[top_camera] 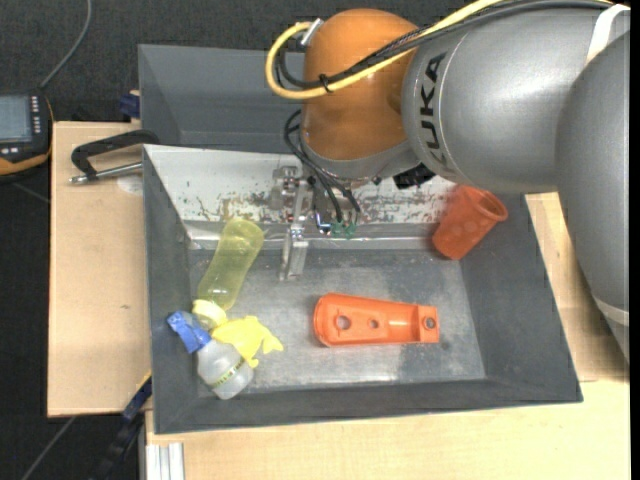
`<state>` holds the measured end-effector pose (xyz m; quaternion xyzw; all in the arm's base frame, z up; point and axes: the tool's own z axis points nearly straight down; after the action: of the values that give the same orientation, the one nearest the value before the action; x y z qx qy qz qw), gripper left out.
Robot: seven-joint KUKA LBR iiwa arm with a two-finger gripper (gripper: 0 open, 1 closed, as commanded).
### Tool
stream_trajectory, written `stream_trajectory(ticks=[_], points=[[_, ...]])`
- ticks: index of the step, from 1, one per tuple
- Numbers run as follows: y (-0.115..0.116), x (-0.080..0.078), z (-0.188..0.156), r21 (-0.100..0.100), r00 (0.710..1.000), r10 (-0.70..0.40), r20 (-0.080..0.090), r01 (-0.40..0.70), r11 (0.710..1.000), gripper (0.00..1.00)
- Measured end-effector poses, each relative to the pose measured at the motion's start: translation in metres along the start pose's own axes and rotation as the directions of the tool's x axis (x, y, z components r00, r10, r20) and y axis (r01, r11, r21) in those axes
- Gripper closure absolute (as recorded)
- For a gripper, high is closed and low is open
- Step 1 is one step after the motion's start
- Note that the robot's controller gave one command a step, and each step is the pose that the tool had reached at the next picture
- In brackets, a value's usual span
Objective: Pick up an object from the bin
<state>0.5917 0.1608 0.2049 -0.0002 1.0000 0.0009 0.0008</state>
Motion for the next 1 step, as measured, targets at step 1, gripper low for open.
stream_trajectory(ticks=[1], points=[[0.0,0.0,0.0,0.0,1.0,0.0,0.0,0.0,1.0,0.0]])
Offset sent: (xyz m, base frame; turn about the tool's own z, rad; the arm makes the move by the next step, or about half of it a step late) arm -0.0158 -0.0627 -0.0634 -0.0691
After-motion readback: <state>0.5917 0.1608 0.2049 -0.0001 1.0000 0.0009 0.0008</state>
